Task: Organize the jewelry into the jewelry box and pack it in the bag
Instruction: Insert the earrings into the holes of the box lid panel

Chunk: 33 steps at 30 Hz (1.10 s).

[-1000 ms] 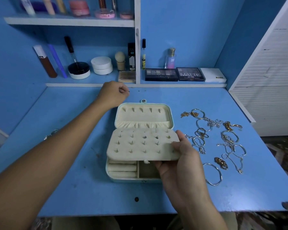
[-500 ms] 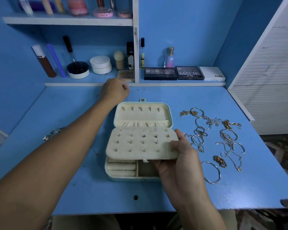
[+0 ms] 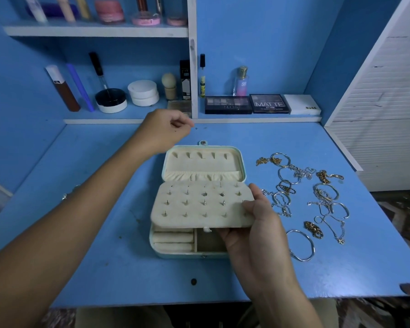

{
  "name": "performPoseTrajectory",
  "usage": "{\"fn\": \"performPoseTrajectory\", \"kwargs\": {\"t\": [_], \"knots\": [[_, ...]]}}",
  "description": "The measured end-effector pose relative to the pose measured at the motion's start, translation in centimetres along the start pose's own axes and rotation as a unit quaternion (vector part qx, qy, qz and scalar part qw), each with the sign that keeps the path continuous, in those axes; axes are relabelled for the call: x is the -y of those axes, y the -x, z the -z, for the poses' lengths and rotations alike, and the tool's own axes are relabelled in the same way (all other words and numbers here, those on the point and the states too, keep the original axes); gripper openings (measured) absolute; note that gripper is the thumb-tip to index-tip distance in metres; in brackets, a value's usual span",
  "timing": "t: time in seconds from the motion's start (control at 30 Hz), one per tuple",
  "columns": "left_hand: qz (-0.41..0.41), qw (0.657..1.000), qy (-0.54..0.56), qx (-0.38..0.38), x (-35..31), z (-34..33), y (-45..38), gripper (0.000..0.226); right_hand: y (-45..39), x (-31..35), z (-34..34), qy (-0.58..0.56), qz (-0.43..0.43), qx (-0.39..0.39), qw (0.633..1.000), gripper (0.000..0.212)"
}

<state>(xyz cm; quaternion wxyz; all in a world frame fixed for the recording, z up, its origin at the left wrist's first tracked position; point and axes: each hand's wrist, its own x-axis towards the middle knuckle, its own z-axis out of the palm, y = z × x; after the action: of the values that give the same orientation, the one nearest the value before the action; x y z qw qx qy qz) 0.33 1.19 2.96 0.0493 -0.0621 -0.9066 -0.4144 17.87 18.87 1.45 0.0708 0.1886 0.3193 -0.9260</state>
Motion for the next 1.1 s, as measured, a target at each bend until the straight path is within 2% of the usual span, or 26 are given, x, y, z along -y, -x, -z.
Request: {"fn": "performPoseTrajectory", "kwargs": {"t": [0.2, 0.47, 0.63, 1.1], "knots": [[-0.033, 0.993, 0.059, 0.101, -1.4, -0.3, 3.5, 0.004, -0.1, 0.0, -0.1, 0.001, 0.003, -0.007, 1.0, 0.041], [-0.079, 0.976, 0.029, 0.199, -2.8, -0.8, 5.9, 0.008, -0.2, -0.2, 0.1, 0.0, 0.006, -0.006, 1.0, 0.042], [-0.088, 0.968, -0.016, 0.234, -3.3, -1.1, 6.2, 0.008, -0.4, -0.3, 0.2, -0.005, 0.002, -0.009, 1.0, 0.045], [-0.106, 0.959, -0.041, 0.261, -3.7, -1.2, 6.0, 0.007, -0.3, -0.3, 0.2, 0.001, 0.003, -0.014, 1.0, 0.045]]}}
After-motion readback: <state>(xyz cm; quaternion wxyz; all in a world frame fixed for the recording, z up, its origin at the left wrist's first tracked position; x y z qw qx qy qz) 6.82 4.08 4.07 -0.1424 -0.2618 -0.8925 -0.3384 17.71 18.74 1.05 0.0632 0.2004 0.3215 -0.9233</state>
